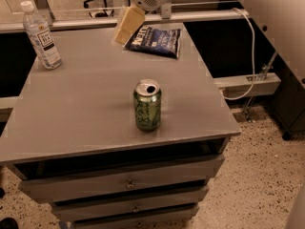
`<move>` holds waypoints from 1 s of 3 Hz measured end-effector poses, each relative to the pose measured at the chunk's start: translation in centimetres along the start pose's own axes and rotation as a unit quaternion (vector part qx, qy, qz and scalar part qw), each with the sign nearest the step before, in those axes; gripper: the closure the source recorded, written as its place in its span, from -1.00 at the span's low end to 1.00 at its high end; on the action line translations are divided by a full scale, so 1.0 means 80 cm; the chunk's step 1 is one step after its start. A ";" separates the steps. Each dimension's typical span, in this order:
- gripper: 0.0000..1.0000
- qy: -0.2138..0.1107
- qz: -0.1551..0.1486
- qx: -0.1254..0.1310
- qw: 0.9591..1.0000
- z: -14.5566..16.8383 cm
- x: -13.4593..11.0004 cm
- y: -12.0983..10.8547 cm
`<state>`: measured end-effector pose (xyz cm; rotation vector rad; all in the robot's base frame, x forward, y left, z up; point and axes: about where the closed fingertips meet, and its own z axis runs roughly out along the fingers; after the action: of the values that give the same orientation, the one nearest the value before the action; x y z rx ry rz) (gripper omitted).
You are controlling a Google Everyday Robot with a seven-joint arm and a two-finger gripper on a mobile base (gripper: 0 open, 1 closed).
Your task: Pick blue plastic bottle
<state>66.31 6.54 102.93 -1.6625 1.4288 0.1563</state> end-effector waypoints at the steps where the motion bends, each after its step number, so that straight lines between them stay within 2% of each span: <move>1: -1.00 0.000 0.000 0.000 1.000 0.000 0.000 0.000; 2: -1.00 -0.025 0.024 0.013 0.999 0.021 -0.009 -0.001; 3: -1.00 -0.083 0.083 0.032 0.993 0.097 -0.042 -0.003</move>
Offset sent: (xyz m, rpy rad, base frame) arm 0.0258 0.0612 -0.0162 0.3007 0.0332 -0.0795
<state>68.85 14.24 100.60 -1.4435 1.4304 0.3318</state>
